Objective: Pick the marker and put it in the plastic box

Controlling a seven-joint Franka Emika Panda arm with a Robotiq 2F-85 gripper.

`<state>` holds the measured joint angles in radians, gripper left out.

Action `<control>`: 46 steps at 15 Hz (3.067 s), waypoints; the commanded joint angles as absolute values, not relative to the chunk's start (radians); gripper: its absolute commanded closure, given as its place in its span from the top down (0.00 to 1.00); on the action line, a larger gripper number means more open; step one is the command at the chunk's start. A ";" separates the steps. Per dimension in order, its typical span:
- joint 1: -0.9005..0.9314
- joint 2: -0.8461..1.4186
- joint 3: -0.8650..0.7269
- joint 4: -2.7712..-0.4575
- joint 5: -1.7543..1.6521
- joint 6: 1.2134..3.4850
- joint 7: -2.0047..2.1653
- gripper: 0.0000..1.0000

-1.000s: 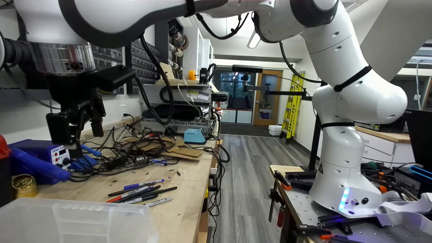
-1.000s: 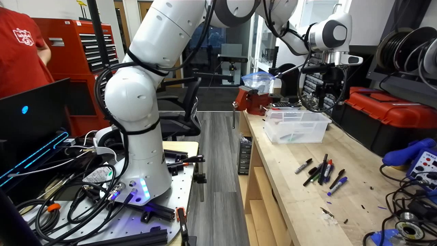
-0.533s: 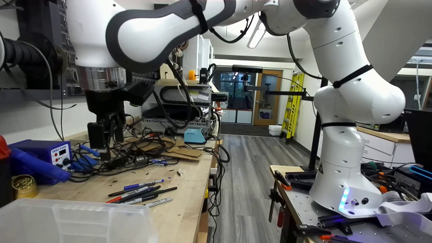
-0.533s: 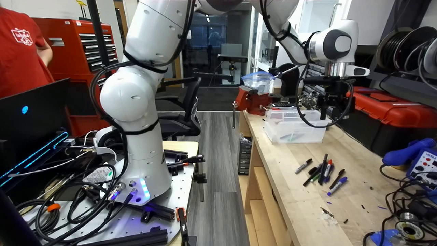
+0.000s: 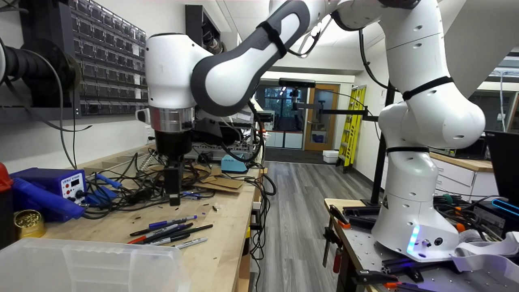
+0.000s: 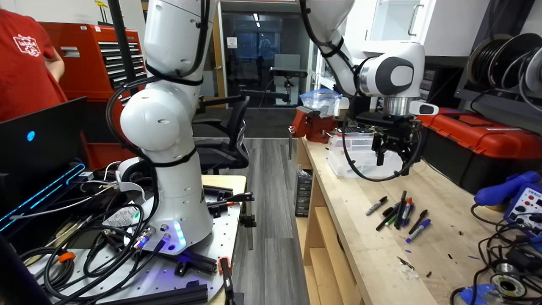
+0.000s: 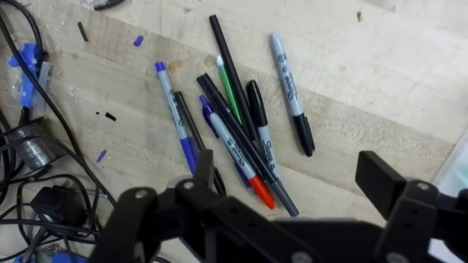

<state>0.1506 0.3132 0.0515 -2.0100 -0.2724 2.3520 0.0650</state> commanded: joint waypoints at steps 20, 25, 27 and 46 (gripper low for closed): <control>0.128 0.270 0.063 -2.118 -0.288 2.415 -0.088 1.00; 0.109 0.285 0.076 -2.141 -0.253 2.489 -0.182 1.00; 0.101 0.293 0.078 -2.150 -0.237 2.516 -0.213 1.00; 0.054 0.439 0.118 -2.131 -0.149 2.590 -0.340 1.00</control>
